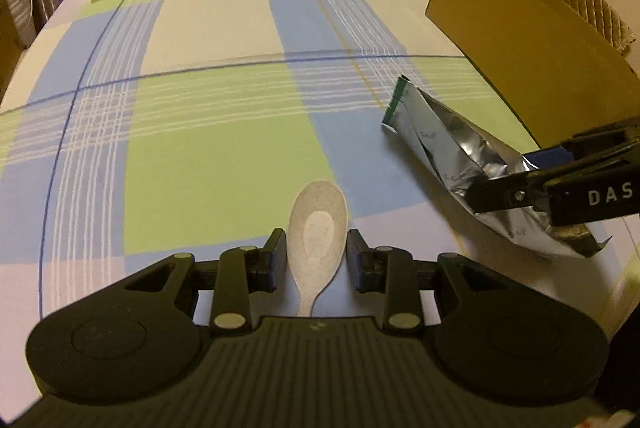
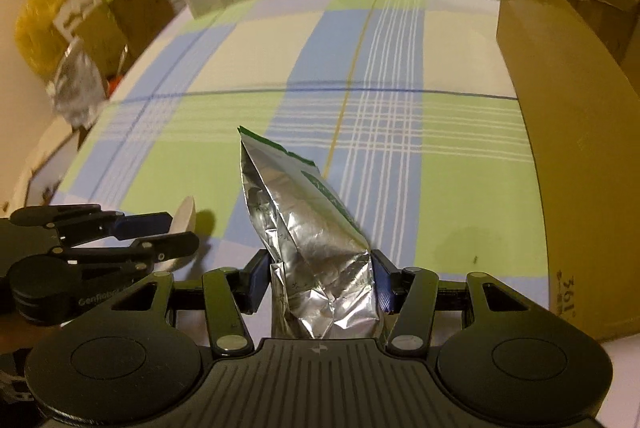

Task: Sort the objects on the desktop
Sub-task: 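Lift the spoon and foil bag off the table with both tools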

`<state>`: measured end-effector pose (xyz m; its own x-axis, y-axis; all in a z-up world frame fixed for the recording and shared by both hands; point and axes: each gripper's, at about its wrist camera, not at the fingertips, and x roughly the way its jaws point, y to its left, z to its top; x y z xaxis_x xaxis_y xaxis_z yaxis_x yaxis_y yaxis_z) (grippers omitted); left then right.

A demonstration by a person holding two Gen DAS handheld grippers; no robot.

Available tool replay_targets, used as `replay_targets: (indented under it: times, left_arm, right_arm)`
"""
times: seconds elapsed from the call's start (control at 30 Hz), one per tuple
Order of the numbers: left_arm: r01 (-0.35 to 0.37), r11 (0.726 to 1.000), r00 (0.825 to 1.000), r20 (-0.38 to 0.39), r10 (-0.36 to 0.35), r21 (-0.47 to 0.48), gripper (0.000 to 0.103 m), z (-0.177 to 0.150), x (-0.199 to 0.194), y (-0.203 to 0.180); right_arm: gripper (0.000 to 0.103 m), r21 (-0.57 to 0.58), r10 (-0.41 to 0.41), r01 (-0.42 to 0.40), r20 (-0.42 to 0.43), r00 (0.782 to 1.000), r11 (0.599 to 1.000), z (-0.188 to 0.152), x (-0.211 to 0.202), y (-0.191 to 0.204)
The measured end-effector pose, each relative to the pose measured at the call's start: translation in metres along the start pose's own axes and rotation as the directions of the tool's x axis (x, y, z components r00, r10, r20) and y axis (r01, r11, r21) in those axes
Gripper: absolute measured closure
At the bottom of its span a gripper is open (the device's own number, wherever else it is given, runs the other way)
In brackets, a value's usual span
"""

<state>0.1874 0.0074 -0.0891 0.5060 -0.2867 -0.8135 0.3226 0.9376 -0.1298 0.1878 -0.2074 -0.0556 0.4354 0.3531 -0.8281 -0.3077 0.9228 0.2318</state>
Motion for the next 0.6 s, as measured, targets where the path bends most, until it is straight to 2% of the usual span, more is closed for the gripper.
replay_targets:
  times: [0.1,0.2,0.27,0.33,0.6]
  left_arm:
    - [-0.015,1.000,0.999,0.045,0.014,0.019,0.070,-0.001,0.001,0.002]
    - [-0.023,0.998,0.998,0.063,0.020,0.057,0.069,-0.003,0.003,0.001]
    - [-0.010,0.999,0.998,0.065,0.007,0.049,0.064,-0.006,0.004,0.001]
    - [0.000,0.999,0.998,0.065,-0.003,0.043,0.063,-0.007,0.005,0.000]
    - [-0.050,0.993,0.995,0.087,0.041,0.107,0.064,-0.010,0.009,-0.008]
  right_arm:
    - [0.052,-0.024,0.012,-0.012,0.021,1.000,1.000,-0.001,-0.001,-0.002]
    - [0.052,-0.055,0.023,-0.021,0.039,0.999,0.998,-0.005,0.001,-0.003]
    - [0.051,-0.088,0.020,-0.016,0.045,0.999,0.996,-0.007,0.002,0.001]
    - [0.051,-0.115,0.011,-0.006,0.045,0.999,0.993,-0.008,0.004,0.006]
    - [0.047,-0.158,-0.029,0.038,0.060,0.998,0.987,-0.012,0.006,0.012]
